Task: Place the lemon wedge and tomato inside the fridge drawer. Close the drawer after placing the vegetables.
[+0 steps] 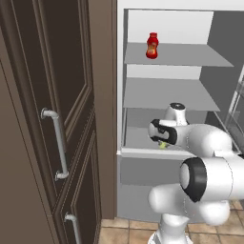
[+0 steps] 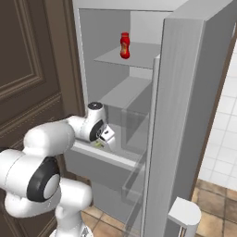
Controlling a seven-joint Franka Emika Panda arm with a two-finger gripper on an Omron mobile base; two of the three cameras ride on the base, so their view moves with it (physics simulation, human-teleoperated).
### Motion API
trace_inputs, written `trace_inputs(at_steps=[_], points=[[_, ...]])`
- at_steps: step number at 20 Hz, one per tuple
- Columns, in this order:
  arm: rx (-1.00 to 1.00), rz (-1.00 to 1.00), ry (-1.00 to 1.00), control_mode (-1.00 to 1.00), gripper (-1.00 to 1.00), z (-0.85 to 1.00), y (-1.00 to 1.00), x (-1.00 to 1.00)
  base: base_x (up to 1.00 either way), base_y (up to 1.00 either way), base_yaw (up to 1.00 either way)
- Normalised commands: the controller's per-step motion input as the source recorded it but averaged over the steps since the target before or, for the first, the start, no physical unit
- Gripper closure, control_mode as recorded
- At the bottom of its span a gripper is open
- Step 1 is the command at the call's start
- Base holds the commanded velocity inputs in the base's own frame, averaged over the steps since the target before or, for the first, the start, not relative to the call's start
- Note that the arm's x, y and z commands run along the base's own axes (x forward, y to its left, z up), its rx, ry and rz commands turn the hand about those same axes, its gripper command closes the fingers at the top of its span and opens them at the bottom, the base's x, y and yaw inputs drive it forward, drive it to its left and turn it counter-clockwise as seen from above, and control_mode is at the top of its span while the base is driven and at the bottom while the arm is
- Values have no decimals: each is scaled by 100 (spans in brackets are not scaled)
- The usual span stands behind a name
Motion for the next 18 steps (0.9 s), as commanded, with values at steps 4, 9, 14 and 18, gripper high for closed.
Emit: trace_inputs(at_steps=[4,9,14,18], points=[[1,8,1,-100,100,10,0,-27,0,0,0],[3,1,15,-100,100,15,-9,89,0,0,0],[0,1,11,-100,100,-40,0,37,0,0,0],[0,3,11,-100,100,-73,0,0,0,0,0]])
